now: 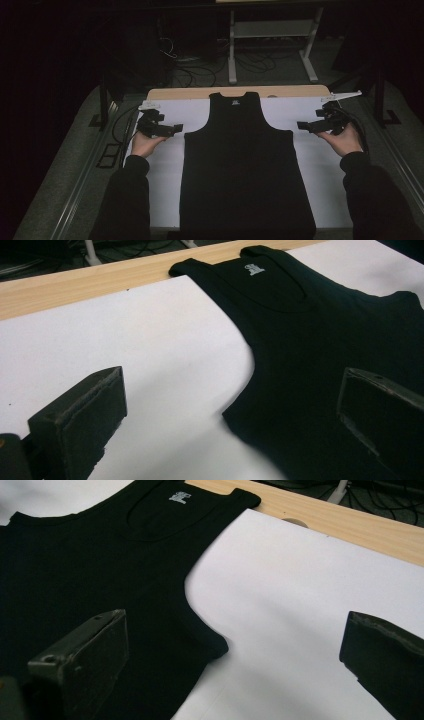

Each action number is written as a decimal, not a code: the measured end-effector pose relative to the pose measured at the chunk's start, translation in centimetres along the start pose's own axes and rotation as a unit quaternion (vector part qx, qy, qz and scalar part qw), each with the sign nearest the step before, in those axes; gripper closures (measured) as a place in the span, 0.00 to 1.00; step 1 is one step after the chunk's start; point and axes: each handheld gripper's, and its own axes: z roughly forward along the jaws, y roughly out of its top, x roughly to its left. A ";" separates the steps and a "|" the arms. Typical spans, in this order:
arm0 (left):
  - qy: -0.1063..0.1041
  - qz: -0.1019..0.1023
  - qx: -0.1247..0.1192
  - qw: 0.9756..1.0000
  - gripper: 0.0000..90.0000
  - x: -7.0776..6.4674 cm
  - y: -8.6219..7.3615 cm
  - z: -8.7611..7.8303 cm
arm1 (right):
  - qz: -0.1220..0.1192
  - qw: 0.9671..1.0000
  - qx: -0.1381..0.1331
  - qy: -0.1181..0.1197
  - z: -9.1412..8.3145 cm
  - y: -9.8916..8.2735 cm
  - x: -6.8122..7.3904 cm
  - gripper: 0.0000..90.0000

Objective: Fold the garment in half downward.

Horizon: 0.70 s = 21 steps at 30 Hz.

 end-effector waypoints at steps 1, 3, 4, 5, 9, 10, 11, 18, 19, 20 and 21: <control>0.000 0.000 0.000 1.000 0.00 0.1 0.0 0.1 | 0.000 1.000 -0.001 0.002 0.2 -0.1 0.0 0.00; -0.001 -0.001 0.002 1.000 0.00 0.2 -0.1 0.3 | 0.002 1.000 0.004 0.003 0.6 -0.2 -0.1 0.00; -0.001 -0.002 0.003 1.000 0.00 0.2 -0.1 0.4 | 0.002 1.000 0.009 0.004 0.9 -0.3 -0.1 0.00; -0.002 -0.005 0.004 1.000 0.00 0.3 -0.2 0.5 | 0.004 1.000 0.010 0.004 1.1 -0.3 -0.1 0.00; -0.008 -0.009 0.011 1.000 0.00 0.5 -0.5 1.0 | 0.003 1.000 0.018 0.007 1.9 -0.5 -0.1 0.00; -0.008 -0.010 0.014 1.000 0.00 0.6 -0.6 1.2 | 0.005 1.000 0.019 0.008 2.1 -0.5 -0.1 0.00; -0.009 -0.011 0.016 1.000 0.00 0.6 -0.7 1.4 | 0.006 1.000 0.019 0.009 2.2 -0.5 -0.1 0.00; -0.018 -0.014 0.029 0.999 0.00 0.4 -1.1 2.7 | 0.006 0.999 0.032 0.009 3.4 -0.8 0.0 0.00; -0.020 -0.015 0.030 0.999 0.00 0.3 -1.2 2.9 | 0.006 0.999 0.035 0.010 3.5 -0.9 0.0 0.00; -0.020 -0.016 0.032 0.999 0.00 0.3 -1.2 2.9 | 0.006 0.999 0.037 0.009 3.6 -0.9 0.0 0.00; -0.021 -0.016 0.033 0.999 0.00 0.3 -1.3 3.1 | 0.007 0.999 0.038 0.009 3.7 -1.0 0.0 0.00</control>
